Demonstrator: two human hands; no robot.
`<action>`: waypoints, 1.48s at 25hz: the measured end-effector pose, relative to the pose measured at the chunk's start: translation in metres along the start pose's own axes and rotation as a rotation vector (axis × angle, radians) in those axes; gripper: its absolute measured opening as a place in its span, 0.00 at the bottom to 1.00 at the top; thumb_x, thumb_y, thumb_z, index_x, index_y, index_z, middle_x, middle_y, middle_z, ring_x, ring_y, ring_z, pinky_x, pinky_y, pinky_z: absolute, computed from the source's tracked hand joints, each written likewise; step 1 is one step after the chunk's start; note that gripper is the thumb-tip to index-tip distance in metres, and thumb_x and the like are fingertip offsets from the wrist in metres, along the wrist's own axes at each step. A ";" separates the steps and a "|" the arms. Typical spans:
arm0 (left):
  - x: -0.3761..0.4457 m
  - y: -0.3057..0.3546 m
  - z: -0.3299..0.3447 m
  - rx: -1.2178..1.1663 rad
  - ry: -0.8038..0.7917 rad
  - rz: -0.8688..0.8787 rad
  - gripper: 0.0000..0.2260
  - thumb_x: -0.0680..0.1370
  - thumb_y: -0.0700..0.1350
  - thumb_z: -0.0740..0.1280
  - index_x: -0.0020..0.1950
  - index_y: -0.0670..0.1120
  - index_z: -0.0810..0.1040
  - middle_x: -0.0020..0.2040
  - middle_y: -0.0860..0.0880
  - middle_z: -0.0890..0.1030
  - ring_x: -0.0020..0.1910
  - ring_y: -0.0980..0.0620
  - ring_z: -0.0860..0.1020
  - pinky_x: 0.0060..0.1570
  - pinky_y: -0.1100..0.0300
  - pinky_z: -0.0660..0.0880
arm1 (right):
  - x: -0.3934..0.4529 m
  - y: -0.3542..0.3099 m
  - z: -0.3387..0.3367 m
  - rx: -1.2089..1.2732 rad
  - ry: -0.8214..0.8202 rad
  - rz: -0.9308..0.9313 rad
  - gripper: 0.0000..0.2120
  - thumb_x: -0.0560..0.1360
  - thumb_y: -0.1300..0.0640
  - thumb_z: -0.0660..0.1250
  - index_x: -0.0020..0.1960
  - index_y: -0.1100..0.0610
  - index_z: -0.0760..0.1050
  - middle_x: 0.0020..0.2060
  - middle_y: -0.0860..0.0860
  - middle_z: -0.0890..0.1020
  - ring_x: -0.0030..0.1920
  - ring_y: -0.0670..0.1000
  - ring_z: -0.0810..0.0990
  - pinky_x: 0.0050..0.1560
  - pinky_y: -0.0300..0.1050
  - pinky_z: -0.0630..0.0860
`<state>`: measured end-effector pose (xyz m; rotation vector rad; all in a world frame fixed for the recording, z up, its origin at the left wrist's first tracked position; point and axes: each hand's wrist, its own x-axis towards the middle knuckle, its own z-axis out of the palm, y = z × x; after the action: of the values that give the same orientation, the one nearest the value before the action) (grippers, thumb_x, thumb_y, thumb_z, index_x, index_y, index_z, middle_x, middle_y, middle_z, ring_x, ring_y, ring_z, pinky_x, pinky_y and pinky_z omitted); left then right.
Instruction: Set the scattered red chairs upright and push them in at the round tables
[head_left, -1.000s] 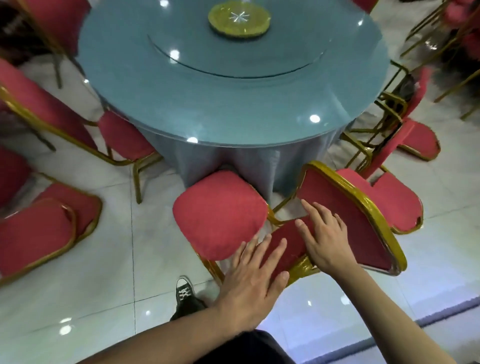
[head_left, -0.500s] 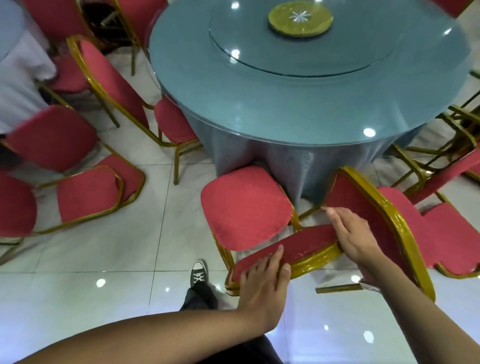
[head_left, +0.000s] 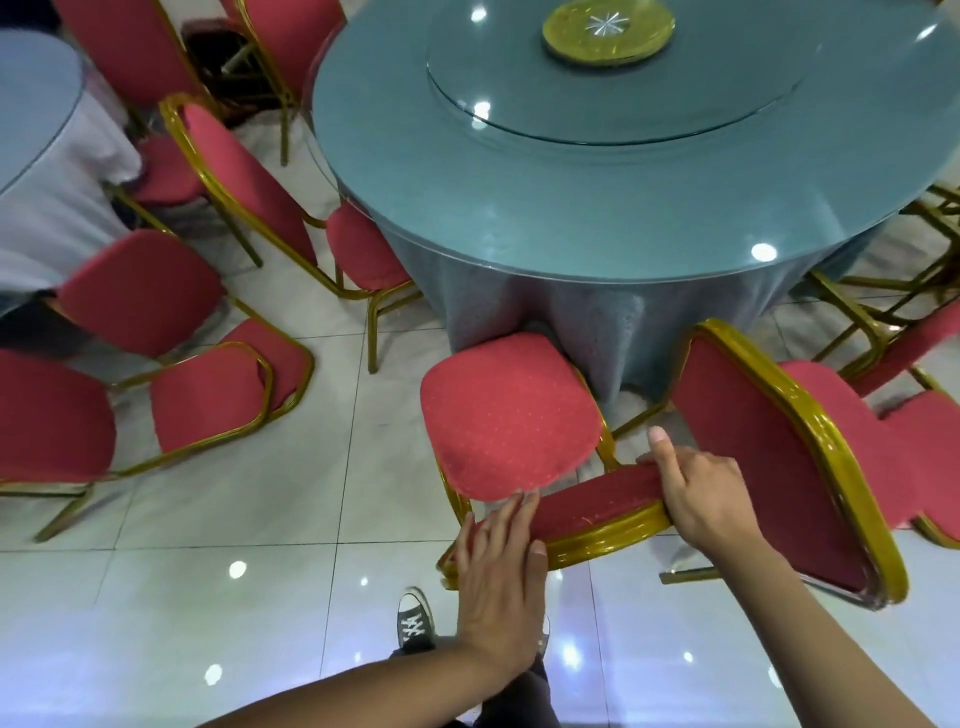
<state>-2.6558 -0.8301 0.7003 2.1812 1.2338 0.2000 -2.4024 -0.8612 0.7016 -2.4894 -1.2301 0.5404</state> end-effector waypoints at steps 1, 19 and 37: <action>0.000 -0.011 -0.008 0.011 0.013 0.012 0.24 0.84 0.55 0.39 0.81 0.62 0.52 0.78 0.62 0.61 0.78 0.62 0.55 0.78 0.49 0.45 | -0.007 -0.008 0.008 -0.017 0.014 0.012 0.50 0.75 0.26 0.27 0.46 0.51 0.83 0.43 0.53 0.85 0.46 0.56 0.81 0.58 0.54 0.71; 0.067 -0.204 -0.149 0.004 0.102 -0.079 0.25 0.78 0.64 0.47 0.67 0.58 0.75 0.69 0.58 0.74 0.72 0.52 0.67 0.73 0.53 0.58 | -0.101 -0.199 0.122 0.043 -0.031 0.149 0.47 0.72 0.24 0.25 0.52 0.41 0.80 0.47 0.40 0.81 0.53 0.47 0.77 0.59 0.50 0.67; 0.231 -0.273 -0.232 0.108 -0.082 0.145 0.22 0.76 0.66 0.45 0.46 0.60 0.76 0.48 0.62 0.77 0.55 0.56 0.72 0.56 0.59 0.63 | -0.022 -0.285 0.183 0.442 0.279 0.396 0.26 0.77 0.25 0.45 0.71 0.31 0.62 0.68 0.41 0.65 0.67 0.46 0.71 0.72 0.63 0.67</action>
<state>-2.8212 -0.4376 0.6891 2.3499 1.0646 0.1033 -2.6956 -0.6929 0.6682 -2.3179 -0.4528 0.4725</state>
